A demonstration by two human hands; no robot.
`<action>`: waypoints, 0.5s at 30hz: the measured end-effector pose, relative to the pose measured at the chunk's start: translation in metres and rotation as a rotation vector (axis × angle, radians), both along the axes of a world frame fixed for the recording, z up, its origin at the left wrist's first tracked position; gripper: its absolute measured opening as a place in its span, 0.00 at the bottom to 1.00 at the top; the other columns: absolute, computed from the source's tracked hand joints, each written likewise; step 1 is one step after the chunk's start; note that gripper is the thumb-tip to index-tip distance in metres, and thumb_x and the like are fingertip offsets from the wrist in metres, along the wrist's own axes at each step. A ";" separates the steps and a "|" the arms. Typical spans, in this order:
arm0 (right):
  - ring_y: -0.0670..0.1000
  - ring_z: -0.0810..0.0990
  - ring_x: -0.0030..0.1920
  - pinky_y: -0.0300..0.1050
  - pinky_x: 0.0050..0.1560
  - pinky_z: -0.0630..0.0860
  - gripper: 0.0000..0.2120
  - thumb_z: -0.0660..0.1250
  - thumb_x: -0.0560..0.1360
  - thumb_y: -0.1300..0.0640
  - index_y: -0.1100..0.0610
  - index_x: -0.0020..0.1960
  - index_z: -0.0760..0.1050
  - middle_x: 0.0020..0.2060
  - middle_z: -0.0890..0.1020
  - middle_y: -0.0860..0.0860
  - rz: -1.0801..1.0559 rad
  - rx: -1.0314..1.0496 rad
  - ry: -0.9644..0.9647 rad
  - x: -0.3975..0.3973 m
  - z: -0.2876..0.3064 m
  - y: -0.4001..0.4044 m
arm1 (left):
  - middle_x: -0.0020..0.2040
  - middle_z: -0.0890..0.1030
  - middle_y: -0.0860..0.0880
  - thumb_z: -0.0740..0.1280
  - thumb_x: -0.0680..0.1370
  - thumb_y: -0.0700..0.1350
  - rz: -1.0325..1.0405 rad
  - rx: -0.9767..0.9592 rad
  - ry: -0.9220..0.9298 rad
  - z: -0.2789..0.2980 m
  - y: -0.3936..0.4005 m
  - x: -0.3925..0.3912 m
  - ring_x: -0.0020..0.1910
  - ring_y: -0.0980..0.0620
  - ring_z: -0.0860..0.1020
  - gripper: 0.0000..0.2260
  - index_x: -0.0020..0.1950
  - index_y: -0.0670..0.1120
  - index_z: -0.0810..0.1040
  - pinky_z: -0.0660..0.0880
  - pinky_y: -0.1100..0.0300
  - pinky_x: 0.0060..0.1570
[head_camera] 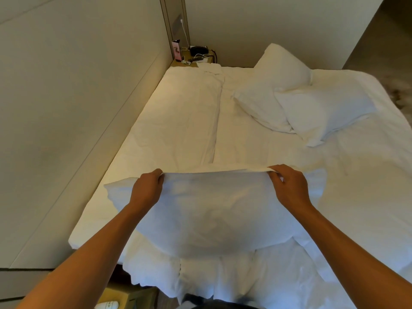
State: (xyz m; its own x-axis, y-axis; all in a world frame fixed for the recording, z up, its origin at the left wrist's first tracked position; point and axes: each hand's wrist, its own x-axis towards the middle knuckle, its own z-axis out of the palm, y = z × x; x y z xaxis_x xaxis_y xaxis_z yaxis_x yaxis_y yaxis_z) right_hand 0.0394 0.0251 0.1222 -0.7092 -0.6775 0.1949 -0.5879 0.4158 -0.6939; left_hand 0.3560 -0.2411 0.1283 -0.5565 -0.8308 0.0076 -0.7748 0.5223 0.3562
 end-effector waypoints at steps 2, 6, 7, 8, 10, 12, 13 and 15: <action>0.54 0.84 0.47 0.48 0.48 0.79 0.12 0.67 0.84 0.54 0.57 0.60 0.85 0.47 0.87 0.53 -0.024 -0.018 0.002 0.007 0.006 -0.006 | 0.39 0.82 0.47 0.58 0.85 0.46 0.007 -0.030 0.039 0.006 -0.007 0.005 0.36 0.46 0.77 0.11 0.49 0.46 0.78 0.70 0.57 0.36; 0.54 0.83 0.44 0.48 0.46 0.78 0.12 0.65 0.84 0.52 0.56 0.58 0.85 0.44 0.86 0.52 -0.057 -0.033 0.023 0.019 0.024 -0.025 | 0.42 0.84 0.47 0.58 0.86 0.46 0.008 -0.045 0.131 0.023 -0.025 0.016 0.38 0.47 0.79 0.11 0.53 0.48 0.80 0.74 0.56 0.39; 0.54 0.83 0.44 0.48 0.45 0.78 0.12 0.65 0.84 0.52 0.56 0.57 0.85 0.43 0.86 0.51 -0.061 -0.043 0.025 0.022 0.032 -0.030 | 0.42 0.84 0.47 0.58 0.85 0.46 0.008 -0.053 0.148 0.028 -0.029 0.019 0.38 0.46 0.79 0.11 0.53 0.48 0.80 0.73 0.57 0.38; 0.54 0.83 0.44 0.48 0.45 0.78 0.12 0.64 0.84 0.52 0.56 0.56 0.85 0.42 0.86 0.51 -0.062 -0.054 0.032 0.024 0.040 -0.037 | 0.42 0.84 0.47 0.59 0.85 0.46 0.010 -0.070 0.166 0.035 -0.034 0.022 0.38 0.47 0.79 0.10 0.53 0.48 0.80 0.72 0.58 0.38; 0.54 0.82 0.43 0.49 0.45 0.79 0.12 0.64 0.84 0.52 0.55 0.54 0.85 0.41 0.85 0.52 -0.062 -0.084 0.055 0.027 0.058 -0.051 | 0.42 0.84 0.45 0.60 0.85 0.45 0.011 -0.124 0.203 0.052 -0.045 0.029 0.37 0.48 0.76 0.10 0.52 0.47 0.80 0.67 0.60 0.37; 0.55 0.82 0.42 0.50 0.45 0.78 0.12 0.64 0.84 0.52 0.55 0.52 0.85 0.40 0.85 0.53 -0.059 -0.117 0.078 0.030 0.077 -0.067 | 0.42 0.84 0.45 0.60 0.85 0.45 0.016 -0.199 0.232 0.072 -0.055 0.037 0.37 0.46 0.77 0.10 0.51 0.48 0.80 0.67 0.59 0.36; 0.55 0.82 0.42 0.49 0.44 0.77 0.13 0.64 0.84 0.52 0.55 0.51 0.85 0.39 0.85 0.53 -0.059 -0.135 0.081 0.031 0.086 -0.075 | 0.43 0.85 0.45 0.60 0.85 0.46 0.018 -0.230 0.248 0.083 -0.061 0.041 0.38 0.45 0.78 0.10 0.52 0.49 0.80 0.69 0.58 0.37; 0.54 0.81 0.41 0.47 0.43 0.76 0.14 0.63 0.84 0.51 0.54 0.49 0.84 0.39 0.84 0.52 -0.057 -0.151 0.075 0.035 0.097 -0.089 | 0.46 0.85 0.46 0.59 0.85 0.47 0.030 -0.254 0.280 0.100 -0.072 0.051 0.43 0.42 0.81 0.11 0.54 0.51 0.81 0.76 0.54 0.41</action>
State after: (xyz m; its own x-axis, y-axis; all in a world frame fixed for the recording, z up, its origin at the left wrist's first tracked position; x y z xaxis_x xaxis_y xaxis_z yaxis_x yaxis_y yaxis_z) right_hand 0.0741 -0.0635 0.2195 -0.7251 -0.5957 0.3455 -0.6191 0.3443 -0.7058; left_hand 0.4073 -0.3127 0.2285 -0.4795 -0.7986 0.3639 -0.6822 0.6000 0.4179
